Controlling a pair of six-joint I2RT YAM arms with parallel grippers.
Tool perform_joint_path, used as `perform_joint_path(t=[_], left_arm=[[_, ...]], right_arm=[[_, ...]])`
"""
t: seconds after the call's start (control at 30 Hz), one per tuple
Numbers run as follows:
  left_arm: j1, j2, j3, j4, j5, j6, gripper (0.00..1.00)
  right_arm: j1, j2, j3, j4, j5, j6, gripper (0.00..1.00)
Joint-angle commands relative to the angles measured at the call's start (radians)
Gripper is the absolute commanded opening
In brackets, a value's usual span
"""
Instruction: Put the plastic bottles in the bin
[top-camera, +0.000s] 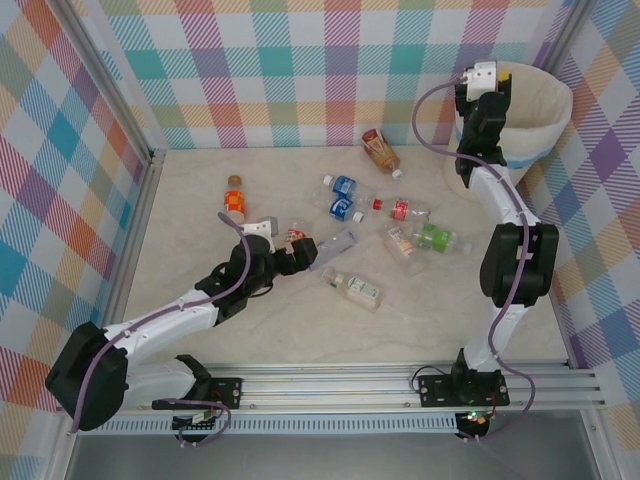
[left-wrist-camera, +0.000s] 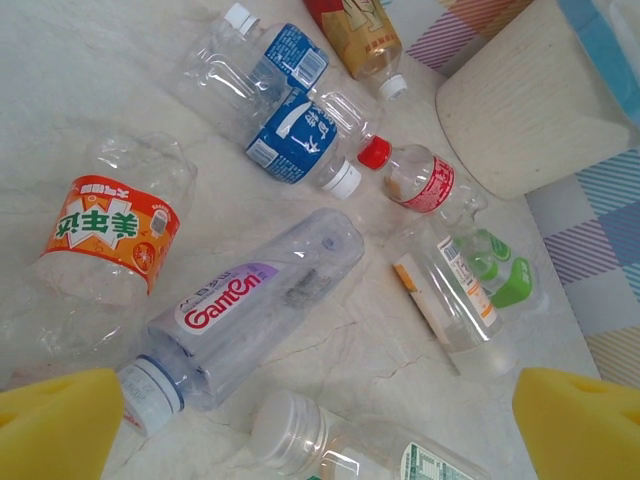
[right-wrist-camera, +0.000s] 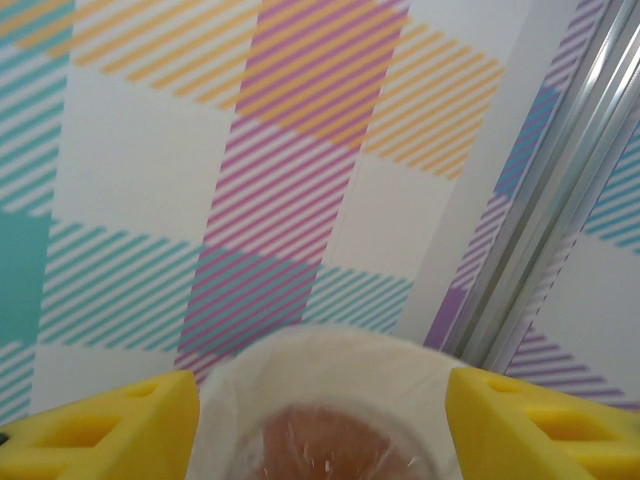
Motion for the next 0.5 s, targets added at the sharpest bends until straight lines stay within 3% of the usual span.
perform_joint_path(t=[0.0,0.23,0.47], left_arm=[[-0.012,-0.033,-0.017,0.017,-0.021,-0.006,1.00],[-0.012,-0.044,-0.036,0.015,-0.039,-0.015,1.00],[-0.012,-0.038,-0.038,0.012,-0.042,-0.014,1.00]], right_arm=[[-0.018,0.006,0.019,-0.076,0.032,0.116,0.67],[-0.046,0.057,0.193,-0.433,-0.041,0.313,0.71],[-0.071,0.081,0.329,-0.730,-0.186,0.413,0.90]])
